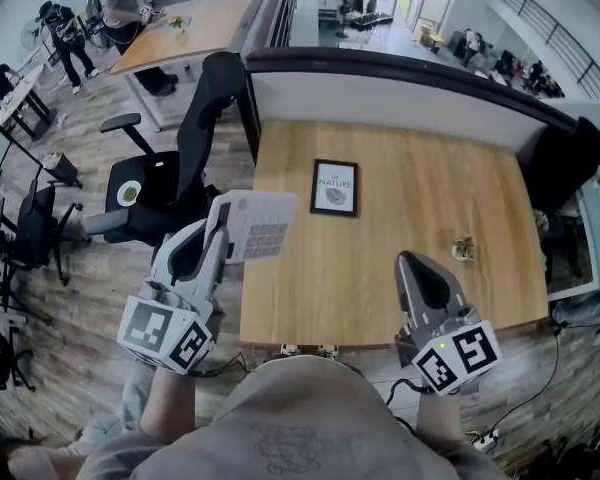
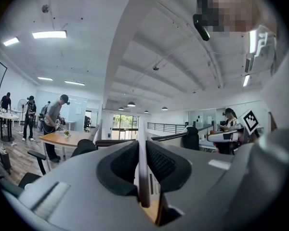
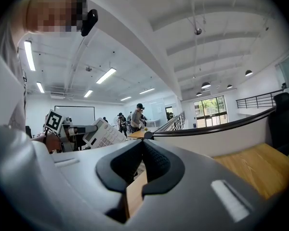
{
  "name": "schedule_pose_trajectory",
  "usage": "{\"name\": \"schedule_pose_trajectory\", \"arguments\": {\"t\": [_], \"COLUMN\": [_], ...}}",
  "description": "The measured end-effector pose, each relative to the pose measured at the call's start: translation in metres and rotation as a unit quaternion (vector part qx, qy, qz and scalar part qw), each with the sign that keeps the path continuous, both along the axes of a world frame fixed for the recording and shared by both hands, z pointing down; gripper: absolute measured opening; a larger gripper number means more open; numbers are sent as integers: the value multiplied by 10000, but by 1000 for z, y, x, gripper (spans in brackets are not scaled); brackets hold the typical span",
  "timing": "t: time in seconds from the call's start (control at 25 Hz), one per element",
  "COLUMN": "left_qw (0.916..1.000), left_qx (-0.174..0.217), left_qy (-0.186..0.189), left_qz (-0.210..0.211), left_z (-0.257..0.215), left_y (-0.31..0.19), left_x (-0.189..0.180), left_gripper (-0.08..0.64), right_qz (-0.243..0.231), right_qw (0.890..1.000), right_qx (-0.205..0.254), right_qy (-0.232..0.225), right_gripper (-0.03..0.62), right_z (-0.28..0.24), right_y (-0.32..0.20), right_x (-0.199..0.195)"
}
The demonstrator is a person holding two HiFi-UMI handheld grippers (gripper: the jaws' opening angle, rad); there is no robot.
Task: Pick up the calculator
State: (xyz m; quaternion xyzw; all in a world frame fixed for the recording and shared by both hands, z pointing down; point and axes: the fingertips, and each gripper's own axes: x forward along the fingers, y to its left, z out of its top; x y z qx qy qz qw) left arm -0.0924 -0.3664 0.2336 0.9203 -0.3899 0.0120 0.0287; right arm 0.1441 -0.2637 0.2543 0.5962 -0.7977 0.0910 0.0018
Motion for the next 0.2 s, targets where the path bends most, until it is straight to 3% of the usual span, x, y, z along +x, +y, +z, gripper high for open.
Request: {"name": "schedule_pose_trajectory", "arguments": {"t": [0.2], "left_qw": [10000], "left_qx": [-17], "left_qy": [25], "left_qz": [6], "left_z": [1], "left_y": [-2], "left_x": [0], "left_gripper": [44], "right_qz": [-61], "right_qw": [10000], "right_qx": [-19], "right_qy": [14], "right_gripper": [9], "right_z": [2], "right_y": [-4], "right_x": [-2]}}
